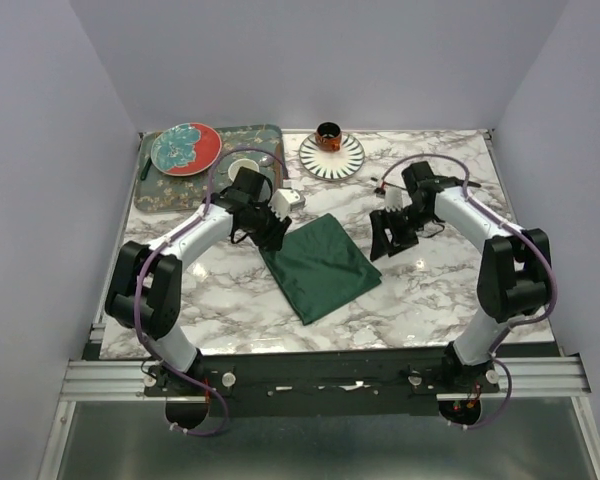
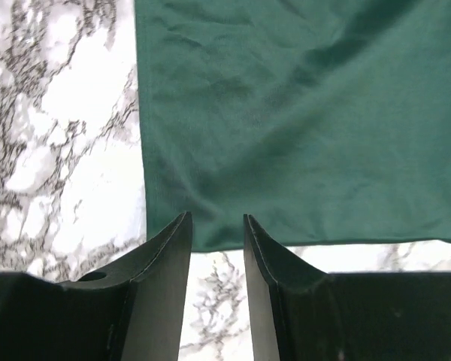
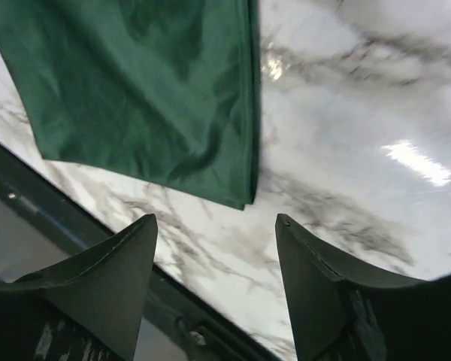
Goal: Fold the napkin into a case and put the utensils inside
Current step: Rotate the lower triangle-folded napkin at the center of the board.
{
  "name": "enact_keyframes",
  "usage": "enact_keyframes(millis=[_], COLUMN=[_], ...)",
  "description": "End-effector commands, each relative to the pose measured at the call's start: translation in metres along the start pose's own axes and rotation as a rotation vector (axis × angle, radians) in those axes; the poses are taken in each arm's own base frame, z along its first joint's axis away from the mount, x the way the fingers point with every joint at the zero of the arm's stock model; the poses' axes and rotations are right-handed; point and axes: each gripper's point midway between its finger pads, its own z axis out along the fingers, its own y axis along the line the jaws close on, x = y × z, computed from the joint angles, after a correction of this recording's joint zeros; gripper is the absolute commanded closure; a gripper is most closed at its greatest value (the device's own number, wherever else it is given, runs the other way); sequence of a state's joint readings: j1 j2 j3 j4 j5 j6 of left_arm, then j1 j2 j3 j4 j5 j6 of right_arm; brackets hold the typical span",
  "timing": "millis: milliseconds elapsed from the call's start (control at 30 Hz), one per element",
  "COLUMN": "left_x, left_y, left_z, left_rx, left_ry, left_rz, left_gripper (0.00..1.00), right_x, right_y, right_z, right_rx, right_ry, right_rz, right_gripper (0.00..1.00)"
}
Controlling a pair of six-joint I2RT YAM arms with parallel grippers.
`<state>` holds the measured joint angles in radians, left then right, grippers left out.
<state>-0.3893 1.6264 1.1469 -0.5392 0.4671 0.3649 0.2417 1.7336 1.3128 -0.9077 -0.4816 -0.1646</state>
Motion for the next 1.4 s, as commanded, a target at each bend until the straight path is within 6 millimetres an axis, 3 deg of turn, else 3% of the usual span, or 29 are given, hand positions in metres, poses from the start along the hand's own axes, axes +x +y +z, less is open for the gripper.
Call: enact_keyframes(millis=[0,167,300,533,567,667,800,867,900,967,1000,1033,1067,1133,1167,1233,1267,1300,1367], left_x=[0.015,0.034,0.059,0.09,0.09,0.081,0.035,0.01,-0.006,-0.017,-0.019,-0.018,-0.017,-0.009,-0.007,-0.001,0.001,0.004,0.006], left_y=[0.009,0.007,-0.007,-0.03,-0.031,-0.031,-0.025,-0.027,-0.03,-0.043,-0.05,-0.057,-0.074,-0.085,-0.102,-0.113,-0.12,-0.134,-0.143], left_z=[0.027,0.04,0.039,0.034,0.034,0.034,0.023,0.009,0.0,-0.003,-0.005,-0.004,0.0,0.006,0.011,0.018,0.021,0.025,0.034], left_rx=[-0.037,-0.045,-0.018,0.016,0.009,-0.018,-0.065,-0.084,-0.093,-0.08,-0.068,-0.056,-0.027,-0.013,0.019,0.025,0.036,0.06,0.062], left_ry=[0.099,0.175,0.231,0.269,0.264,0.228,0.044,-0.038,-0.081,-0.103,-0.109,-0.105,-0.094,-0.067,-0.056,-0.042,-0.038,-0.03,-0.014], left_rz=[0.192,0.217,0.235,0.15,0.128,0.056,0.017,0.034,0.059,0.118,0.161,0.187,0.227,0.262,0.294,0.319,0.322,0.345,0.338], left_gripper=[0.57,0.57,0.57,0.59,0.59,0.58,0.54,0.53,0.52,0.52,0.51,0.51,0.51,0.51,0.51,0.51,0.51,0.51,0.51], right_x=[0.049,0.048,0.05,0.005,-0.015,-0.051,-0.085,-0.087,-0.083,-0.068,-0.065,-0.037,-0.026,-0.008,0.019,0.03,0.046,0.05,0.052], right_y=[0.021,0.015,0.004,-0.017,-0.019,-0.025,-0.026,-0.027,-0.022,-0.021,-0.012,-0.009,-0.005,0.005,0.008,0.012,0.012,0.01,0.001], right_z=[0.029,0.045,0.063,0.079,0.076,0.074,0.057,0.043,0.03,0.017,0.0,0.01,0.01,0.007,0.016,0.02,0.027,0.03,0.036], right_rx=[-0.166,-0.173,-0.16,-0.134,-0.132,-0.133,-0.121,-0.117,-0.119,-0.129,-0.133,-0.162,-0.169,-0.187,-0.2,-0.21,-0.209,-0.201,-0.18], right_ry=[0.133,0.154,0.204,0.155,0.113,0.05,-0.016,-0.039,-0.057,-0.067,-0.103,-0.06,-0.053,-0.064,-0.014,-0.021,0.006,0.005,-0.007], right_rz=[0.247,0.314,0.366,0.347,0.32,0.277,0.213,0.213,0.213,0.25,0.243,0.286,0.299,0.306,0.358,0.373,0.408,0.414,0.431], right_gripper=[0.27,0.27,0.28,0.33,0.34,0.35,0.34,0.32,0.32,0.32,0.32,0.33,0.34,0.38,0.4,0.46,0.47,0.48,0.58])
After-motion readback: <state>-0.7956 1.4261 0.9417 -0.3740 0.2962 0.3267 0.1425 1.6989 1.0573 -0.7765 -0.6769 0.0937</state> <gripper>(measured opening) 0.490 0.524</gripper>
